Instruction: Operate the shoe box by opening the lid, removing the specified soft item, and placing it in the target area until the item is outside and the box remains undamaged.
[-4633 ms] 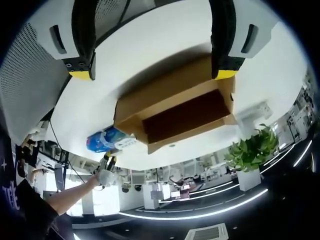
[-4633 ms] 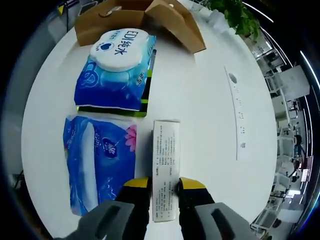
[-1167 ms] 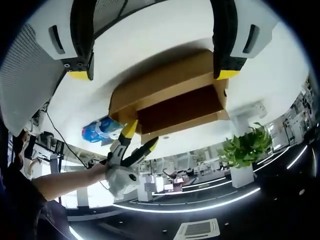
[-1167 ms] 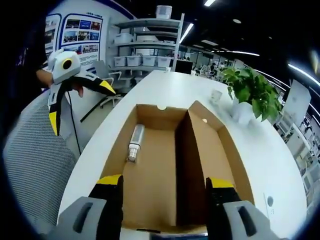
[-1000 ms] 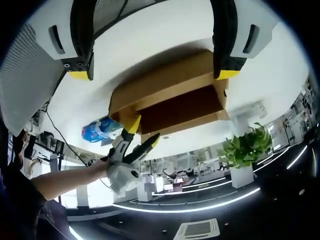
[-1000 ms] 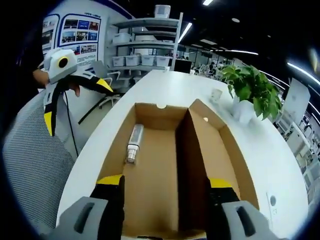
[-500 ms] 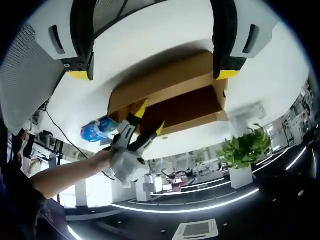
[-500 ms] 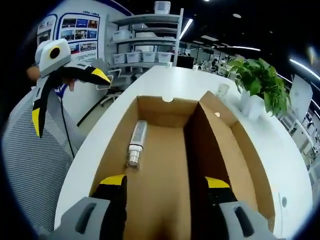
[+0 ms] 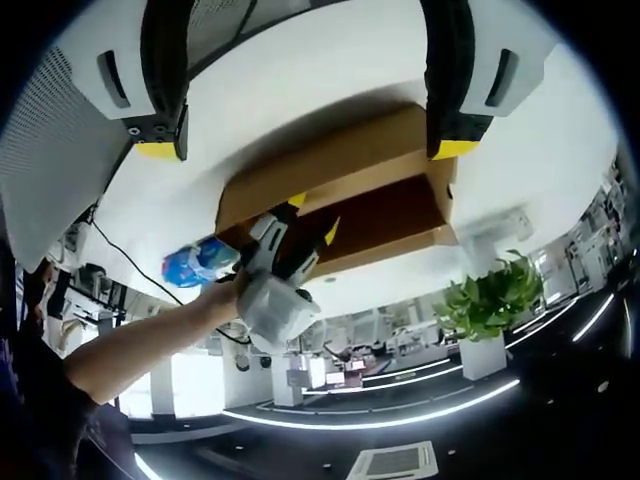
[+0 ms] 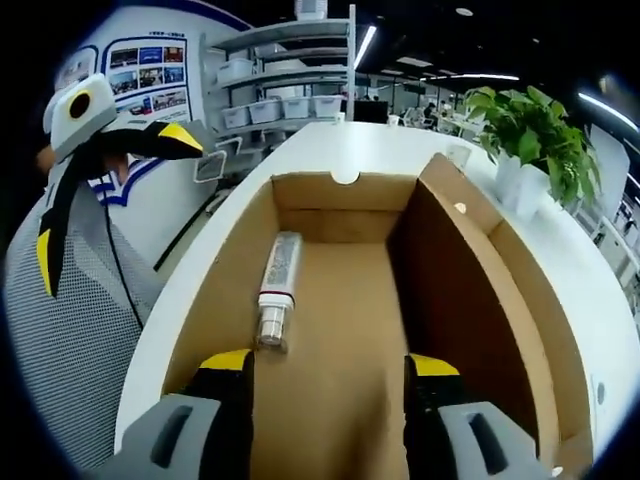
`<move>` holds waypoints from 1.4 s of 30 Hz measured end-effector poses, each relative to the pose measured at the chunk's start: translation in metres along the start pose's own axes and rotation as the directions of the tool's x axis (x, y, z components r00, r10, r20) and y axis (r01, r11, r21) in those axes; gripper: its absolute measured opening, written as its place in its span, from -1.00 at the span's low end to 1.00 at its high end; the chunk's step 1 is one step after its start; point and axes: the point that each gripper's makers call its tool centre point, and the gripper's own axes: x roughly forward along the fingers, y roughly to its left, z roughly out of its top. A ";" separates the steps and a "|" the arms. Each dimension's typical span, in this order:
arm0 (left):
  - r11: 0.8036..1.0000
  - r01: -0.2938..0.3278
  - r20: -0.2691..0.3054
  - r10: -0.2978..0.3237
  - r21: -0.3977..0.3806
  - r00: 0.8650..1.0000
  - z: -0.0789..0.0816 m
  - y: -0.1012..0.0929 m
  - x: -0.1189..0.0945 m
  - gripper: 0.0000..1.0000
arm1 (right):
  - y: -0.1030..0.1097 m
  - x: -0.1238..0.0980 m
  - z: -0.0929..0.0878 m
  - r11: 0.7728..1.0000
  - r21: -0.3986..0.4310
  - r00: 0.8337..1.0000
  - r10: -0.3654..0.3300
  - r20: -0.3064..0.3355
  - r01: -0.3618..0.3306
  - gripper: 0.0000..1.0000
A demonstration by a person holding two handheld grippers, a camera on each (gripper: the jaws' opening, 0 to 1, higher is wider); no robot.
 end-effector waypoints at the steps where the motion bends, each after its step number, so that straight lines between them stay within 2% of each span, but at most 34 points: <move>1: 1.000 0.000 0.000 0.000 0.000 1.000 0.000 0.000 0.000 0.97 | 0.000 0.002 0.000 1.000 0.006 1.000 0.002 0.003 -0.002 0.16; 17: 1.000 -0.005 -0.004 0.005 -0.006 1.000 -0.001 0.001 0.000 0.97 | 0.009 0.019 0.004 0.998 -0.064 1.000 0.027 -0.011 -0.028 0.07; 21: 1.000 -0.004 -0.004 0.004 -0.006 1.000 -0.002 0.001 0.000 0.96 | 0.001 0.018 0.002 0.997 -0.074 1.000 -0.013 -0.023 0.012 -0.02; 24: 1.000 -0.001 -0.006 0.001 -0.005 1.000 -0.002 0.001 0.000 0.96 | -0.011 0.015 0.004 0.998 -0.037 0.998 -0.056 -0.009 0.055 -0.09; 29: 1.000 0.002 -0.008 -0.002 -0.002 1.000 -0.003 0.000 0.001 0.96 | -0.018 0.011 0.008 0.997 -0.030 0.997 -0.072 0.005 0.072 -0.10; 31: 1.000 0.003 -0.008 -0.003 -0.003 1.000 -0.003 0.000 0.001 0.96 | -0.016 0.009 0.011 0.998 -0.016 0.998 -0.057 0.025 0.058 -0.10; 34: 1.000 0.004 -0.008 -0.004 -0.002 1.000 -0.003 0.000 0.001 0.95 | -0.003 0.009 0.018 1.000 0.013 0.998 0.022 0.064 -0.023 -0.07; 42: 1.000 0.008 -0.012 -0.008 0.000 1.000 -0.003 -0.001 0.002 0.95 | 0.011 0.017 0.014 0.996 0.056 0.996 0.073 0.053 -0.076 0.00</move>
